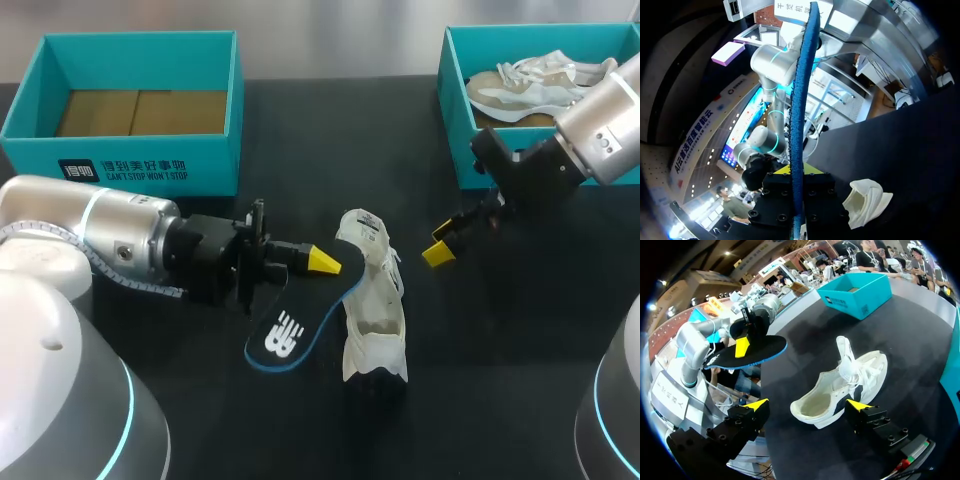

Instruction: Take the shoe out of the shoebox, open the shoe tongue, remove and reinsert the insole, then place the shoe into the shoebox

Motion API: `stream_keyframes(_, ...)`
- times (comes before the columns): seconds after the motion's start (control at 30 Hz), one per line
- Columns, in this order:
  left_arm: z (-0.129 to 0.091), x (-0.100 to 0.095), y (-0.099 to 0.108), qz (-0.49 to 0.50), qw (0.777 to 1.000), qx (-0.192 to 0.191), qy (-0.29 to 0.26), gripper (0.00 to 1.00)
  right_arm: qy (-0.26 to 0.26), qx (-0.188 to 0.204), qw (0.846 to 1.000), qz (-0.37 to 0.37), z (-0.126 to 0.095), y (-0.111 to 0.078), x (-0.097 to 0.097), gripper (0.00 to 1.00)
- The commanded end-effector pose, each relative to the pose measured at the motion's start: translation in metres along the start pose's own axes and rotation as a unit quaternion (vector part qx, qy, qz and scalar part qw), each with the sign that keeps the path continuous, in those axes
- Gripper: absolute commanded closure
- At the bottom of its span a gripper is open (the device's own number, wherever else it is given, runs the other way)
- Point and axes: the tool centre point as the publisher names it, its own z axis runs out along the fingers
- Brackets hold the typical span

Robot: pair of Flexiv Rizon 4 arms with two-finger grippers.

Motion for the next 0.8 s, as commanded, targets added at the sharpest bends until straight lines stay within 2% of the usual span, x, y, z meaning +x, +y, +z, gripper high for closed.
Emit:
stream_keyframes(0.03,0.0,0.0,0.001,0.0,1.0,0.001,0.001,1.0,-0.036,0.049,0.998,-0.027,0.005,0.004,0.001,0.0)
stream_keyframes(0.1,0.008,0.004,0.0,-0.017,1.0,0.007,-0.013,1.0,-0.085,0.073,0.991,-0.067,0.008,0.003,0.005,0.0)
stream_keyframes(0.2,0.013,0.008,-0.002,-0.038,0.999,0.011,-0.016,1.0,-0.135,0.068,0.982,-0.113,0.011,-0.007,0.004,0.0)
stream_keyframes(0.3,0.015,0.009,-0.007,-0.062,0.996,0.03,-0.049,1.0,-0.189,0.098,0.969,-0.124,0.018,-0.014,0.0,0.0)
stream_keyframes(0.37,0.016,0.008,-0.011,-0.058,0.996,0.032,-0.053,1.0,-0.196,0.143,0.96,-0.14,0.028,-0.018,-0.003,0.0)
stream_keyframes(0.73,0.016,0.008,-0.011,-0.058,0.996,0.032,-0.053,1.0,-0.196,0.143,0.96,-0.14,0.028,-0.018,-0.003,0.0)
stream_keyframes(0.8,0.022,0.013,-0.008,-0.068,0.996,0.035,-0.051,1.0,-0.227,0.184,0.944,-0.155,0.039,-0.019,-0.002,0.0)
